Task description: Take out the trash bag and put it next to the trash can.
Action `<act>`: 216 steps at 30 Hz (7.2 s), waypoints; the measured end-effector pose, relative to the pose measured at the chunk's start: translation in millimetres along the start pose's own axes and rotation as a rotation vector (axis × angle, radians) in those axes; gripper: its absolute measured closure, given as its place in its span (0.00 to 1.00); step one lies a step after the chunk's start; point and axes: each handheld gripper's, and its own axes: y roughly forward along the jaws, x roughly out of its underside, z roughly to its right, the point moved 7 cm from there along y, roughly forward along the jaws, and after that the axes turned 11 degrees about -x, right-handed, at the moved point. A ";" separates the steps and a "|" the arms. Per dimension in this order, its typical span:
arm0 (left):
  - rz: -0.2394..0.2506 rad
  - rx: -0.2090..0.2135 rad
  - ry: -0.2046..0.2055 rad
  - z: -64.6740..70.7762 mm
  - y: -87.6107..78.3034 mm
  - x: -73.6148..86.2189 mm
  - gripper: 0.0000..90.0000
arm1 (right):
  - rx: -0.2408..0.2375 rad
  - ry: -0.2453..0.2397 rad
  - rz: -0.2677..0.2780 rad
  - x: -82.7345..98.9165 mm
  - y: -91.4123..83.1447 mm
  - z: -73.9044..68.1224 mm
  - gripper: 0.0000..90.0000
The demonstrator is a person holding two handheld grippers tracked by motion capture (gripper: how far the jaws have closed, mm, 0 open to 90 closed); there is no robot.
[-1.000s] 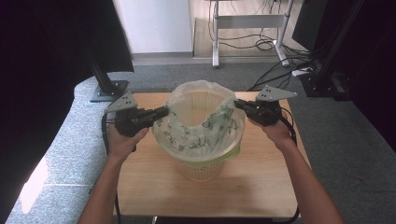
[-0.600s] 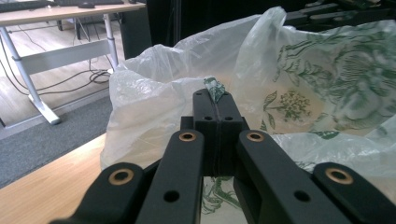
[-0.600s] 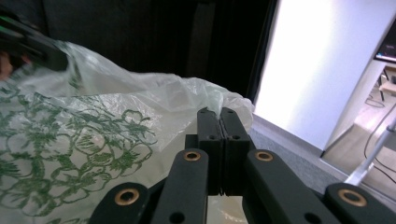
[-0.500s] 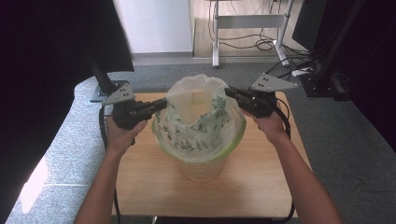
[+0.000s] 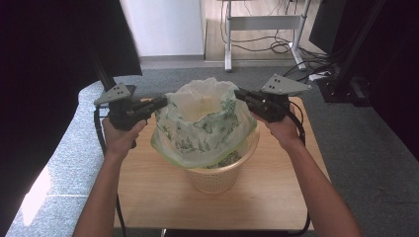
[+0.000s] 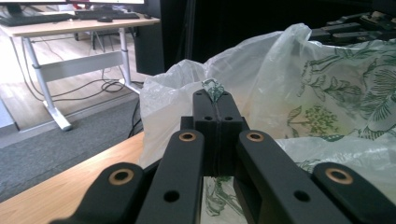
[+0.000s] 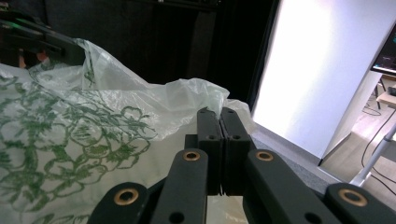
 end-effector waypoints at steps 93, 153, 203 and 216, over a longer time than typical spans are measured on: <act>0.008 0.254 0.117 102.4 15.3 -14.2 0.84 | -0.280 -0.117 -0.097 0.6 36.3 -80.3 0.97; 0.043 0.268 0.068 99.3 26.7 2.2 0.99 | -0.311 -0.198 -0.017 -71.0 32.4 -123.4 0.69; 0.006 0.422 0.040 122.9 26.0 -32.4 0.99 | -0.336 -0.100 -0.034 -4.7 23.2 -89.5 0.68; 0.050 0.315 0.023 103.0 16.2 -34.4 0.57 | -0.279 -0.109 -0.014 -3.2 9.8 -78.9 0.97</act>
